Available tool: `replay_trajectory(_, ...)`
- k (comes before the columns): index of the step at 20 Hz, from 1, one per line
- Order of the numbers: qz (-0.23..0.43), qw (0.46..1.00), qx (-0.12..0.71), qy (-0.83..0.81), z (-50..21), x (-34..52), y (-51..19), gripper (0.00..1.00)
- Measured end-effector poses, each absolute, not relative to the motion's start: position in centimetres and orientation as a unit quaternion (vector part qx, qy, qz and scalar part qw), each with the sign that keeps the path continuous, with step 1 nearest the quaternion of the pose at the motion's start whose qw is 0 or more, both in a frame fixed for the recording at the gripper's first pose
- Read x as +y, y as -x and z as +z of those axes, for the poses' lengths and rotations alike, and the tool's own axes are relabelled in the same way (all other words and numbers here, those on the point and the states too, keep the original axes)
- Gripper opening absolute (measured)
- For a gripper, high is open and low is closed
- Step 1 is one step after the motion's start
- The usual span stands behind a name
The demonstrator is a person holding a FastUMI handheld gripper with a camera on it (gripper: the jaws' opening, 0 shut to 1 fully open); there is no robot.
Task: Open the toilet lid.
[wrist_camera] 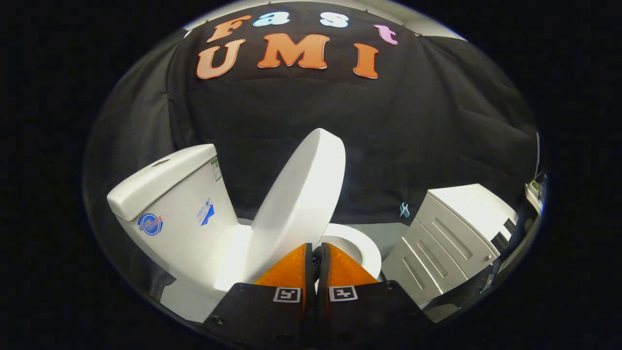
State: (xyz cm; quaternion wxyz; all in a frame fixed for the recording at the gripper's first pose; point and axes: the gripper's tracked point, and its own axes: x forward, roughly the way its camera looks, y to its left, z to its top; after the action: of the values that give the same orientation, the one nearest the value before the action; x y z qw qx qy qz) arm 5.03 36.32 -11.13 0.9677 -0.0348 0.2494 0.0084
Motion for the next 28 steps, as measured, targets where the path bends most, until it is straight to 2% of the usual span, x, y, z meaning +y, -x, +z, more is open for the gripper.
replay_trajectory(15,0.021,0.976,0.196,0.096,-7.4,45.5,-4.5,0.07)
replay_trajectory(28,0.086,0.977,0.168,0.105,-6.7,54.0,-3.7,0.07)
